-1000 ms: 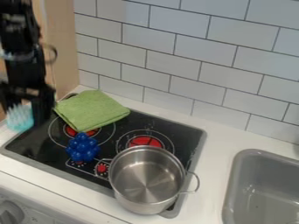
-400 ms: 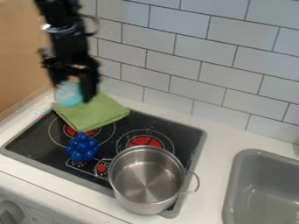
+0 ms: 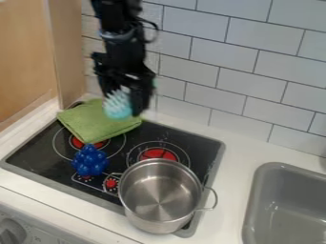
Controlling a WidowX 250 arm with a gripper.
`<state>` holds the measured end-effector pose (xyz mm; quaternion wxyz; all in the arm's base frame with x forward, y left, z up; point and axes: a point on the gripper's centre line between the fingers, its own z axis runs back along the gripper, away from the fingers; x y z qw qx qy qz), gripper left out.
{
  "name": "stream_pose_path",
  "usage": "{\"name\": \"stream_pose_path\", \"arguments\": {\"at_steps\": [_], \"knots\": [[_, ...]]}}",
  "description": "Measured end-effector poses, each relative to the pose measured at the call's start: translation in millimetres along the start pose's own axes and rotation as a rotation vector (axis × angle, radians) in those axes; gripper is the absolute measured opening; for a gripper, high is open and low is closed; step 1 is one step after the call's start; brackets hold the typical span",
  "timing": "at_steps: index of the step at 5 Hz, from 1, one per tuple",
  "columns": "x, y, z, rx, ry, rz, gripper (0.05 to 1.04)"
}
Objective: Move the brush to the right side of the table
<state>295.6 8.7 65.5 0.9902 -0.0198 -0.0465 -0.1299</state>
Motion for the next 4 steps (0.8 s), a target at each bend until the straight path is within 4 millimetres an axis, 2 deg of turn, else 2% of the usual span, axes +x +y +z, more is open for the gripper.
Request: {"name": "stream_pose_path", "arguments": {"at_steps": [1,2,4], "knots": [[1.2,-16.5,-11.2,-0.001,0.043,-0.109,0.731],[-0.7,-21.3,-20.7,0.011,0.084,-0.243,0.731],[21.9,-27.1,-28.8,0.033,0.051,-0.439,0.731]]}}
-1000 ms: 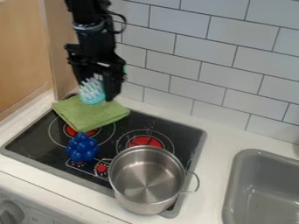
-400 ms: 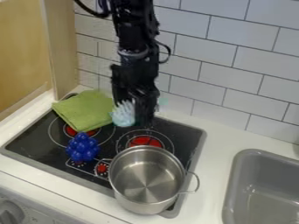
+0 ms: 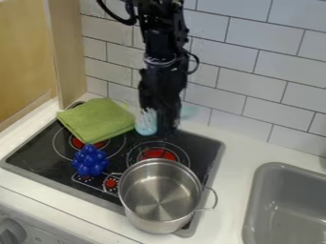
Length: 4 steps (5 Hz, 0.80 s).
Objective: Move the brush to the right side of the table
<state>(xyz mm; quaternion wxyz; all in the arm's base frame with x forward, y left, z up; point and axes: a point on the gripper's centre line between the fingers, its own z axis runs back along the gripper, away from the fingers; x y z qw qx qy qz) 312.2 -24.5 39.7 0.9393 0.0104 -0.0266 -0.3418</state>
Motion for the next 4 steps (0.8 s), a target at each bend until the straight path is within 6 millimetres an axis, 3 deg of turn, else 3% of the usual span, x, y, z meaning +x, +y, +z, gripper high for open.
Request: {"name": "stream_pose_path", "arguments": {"at_steps": [4], "knots": [[31.2,-18.4,-31.7,-0.036,0.049,-0.177,0.731]]}}
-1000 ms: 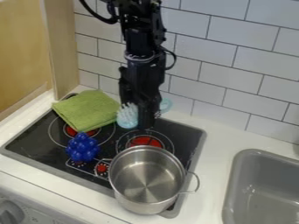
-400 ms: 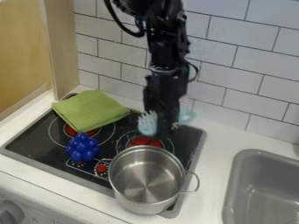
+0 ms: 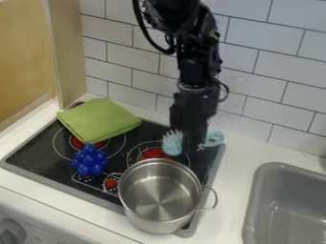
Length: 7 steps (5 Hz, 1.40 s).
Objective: Move the brush to the right side of the table
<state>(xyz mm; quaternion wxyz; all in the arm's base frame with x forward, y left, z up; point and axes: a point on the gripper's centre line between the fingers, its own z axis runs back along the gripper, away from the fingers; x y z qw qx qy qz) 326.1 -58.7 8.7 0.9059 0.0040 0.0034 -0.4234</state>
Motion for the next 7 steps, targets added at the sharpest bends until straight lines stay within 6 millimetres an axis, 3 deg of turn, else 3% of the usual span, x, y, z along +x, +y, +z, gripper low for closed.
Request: {"name": "stream_pose_path", "arguments": {"at_steps": [1,2,5,6,7], "knots": [[2.3,3.9,-1.9,0.005,0.010,0.000,0.780],[0.9,7.1,-3.9,0.009,0.037,0.003,1.011],[-3.2,0.8,-3.1,-0.067,0.032,0.041,0.999],[-4.9,8.9,27.7,-0.067,-0.052,0.093,0.999],[-12.0,15.0,45.9,-0.083,-0.102,0.126,0.999]]}}
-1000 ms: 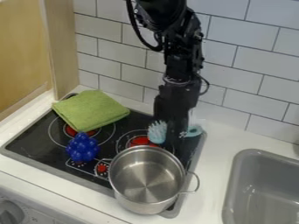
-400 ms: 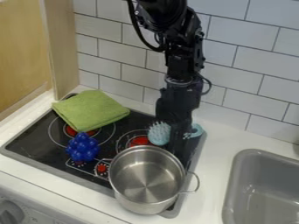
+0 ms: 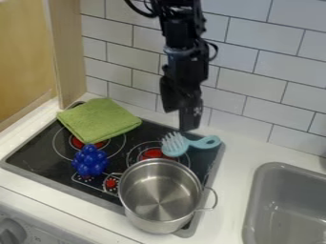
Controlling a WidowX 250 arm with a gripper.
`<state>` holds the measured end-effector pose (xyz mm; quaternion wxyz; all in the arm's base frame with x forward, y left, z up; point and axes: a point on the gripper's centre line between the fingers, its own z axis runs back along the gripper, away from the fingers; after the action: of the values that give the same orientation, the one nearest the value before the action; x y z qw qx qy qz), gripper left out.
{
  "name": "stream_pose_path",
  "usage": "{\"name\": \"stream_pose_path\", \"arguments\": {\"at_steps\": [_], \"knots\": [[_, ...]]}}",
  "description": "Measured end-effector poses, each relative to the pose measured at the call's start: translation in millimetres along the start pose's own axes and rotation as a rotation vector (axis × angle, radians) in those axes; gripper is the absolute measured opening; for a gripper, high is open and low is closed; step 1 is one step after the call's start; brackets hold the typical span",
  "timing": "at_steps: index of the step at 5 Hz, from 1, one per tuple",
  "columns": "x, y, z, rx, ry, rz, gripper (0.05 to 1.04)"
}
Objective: Move the brush to the right side of the table
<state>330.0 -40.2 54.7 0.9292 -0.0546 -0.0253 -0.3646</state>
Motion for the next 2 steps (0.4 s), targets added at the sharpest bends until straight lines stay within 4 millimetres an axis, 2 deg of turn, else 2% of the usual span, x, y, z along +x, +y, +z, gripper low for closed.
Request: {"name": "stream_pose_path", "arguments": {"at_steps": [1,2], "knots": [[4.0,2.4,29.5,0.052,-0.074,-0.008,0.999],[-4.2,8.9,45.1,0.072,-0.106,0.020,0.999]]}}
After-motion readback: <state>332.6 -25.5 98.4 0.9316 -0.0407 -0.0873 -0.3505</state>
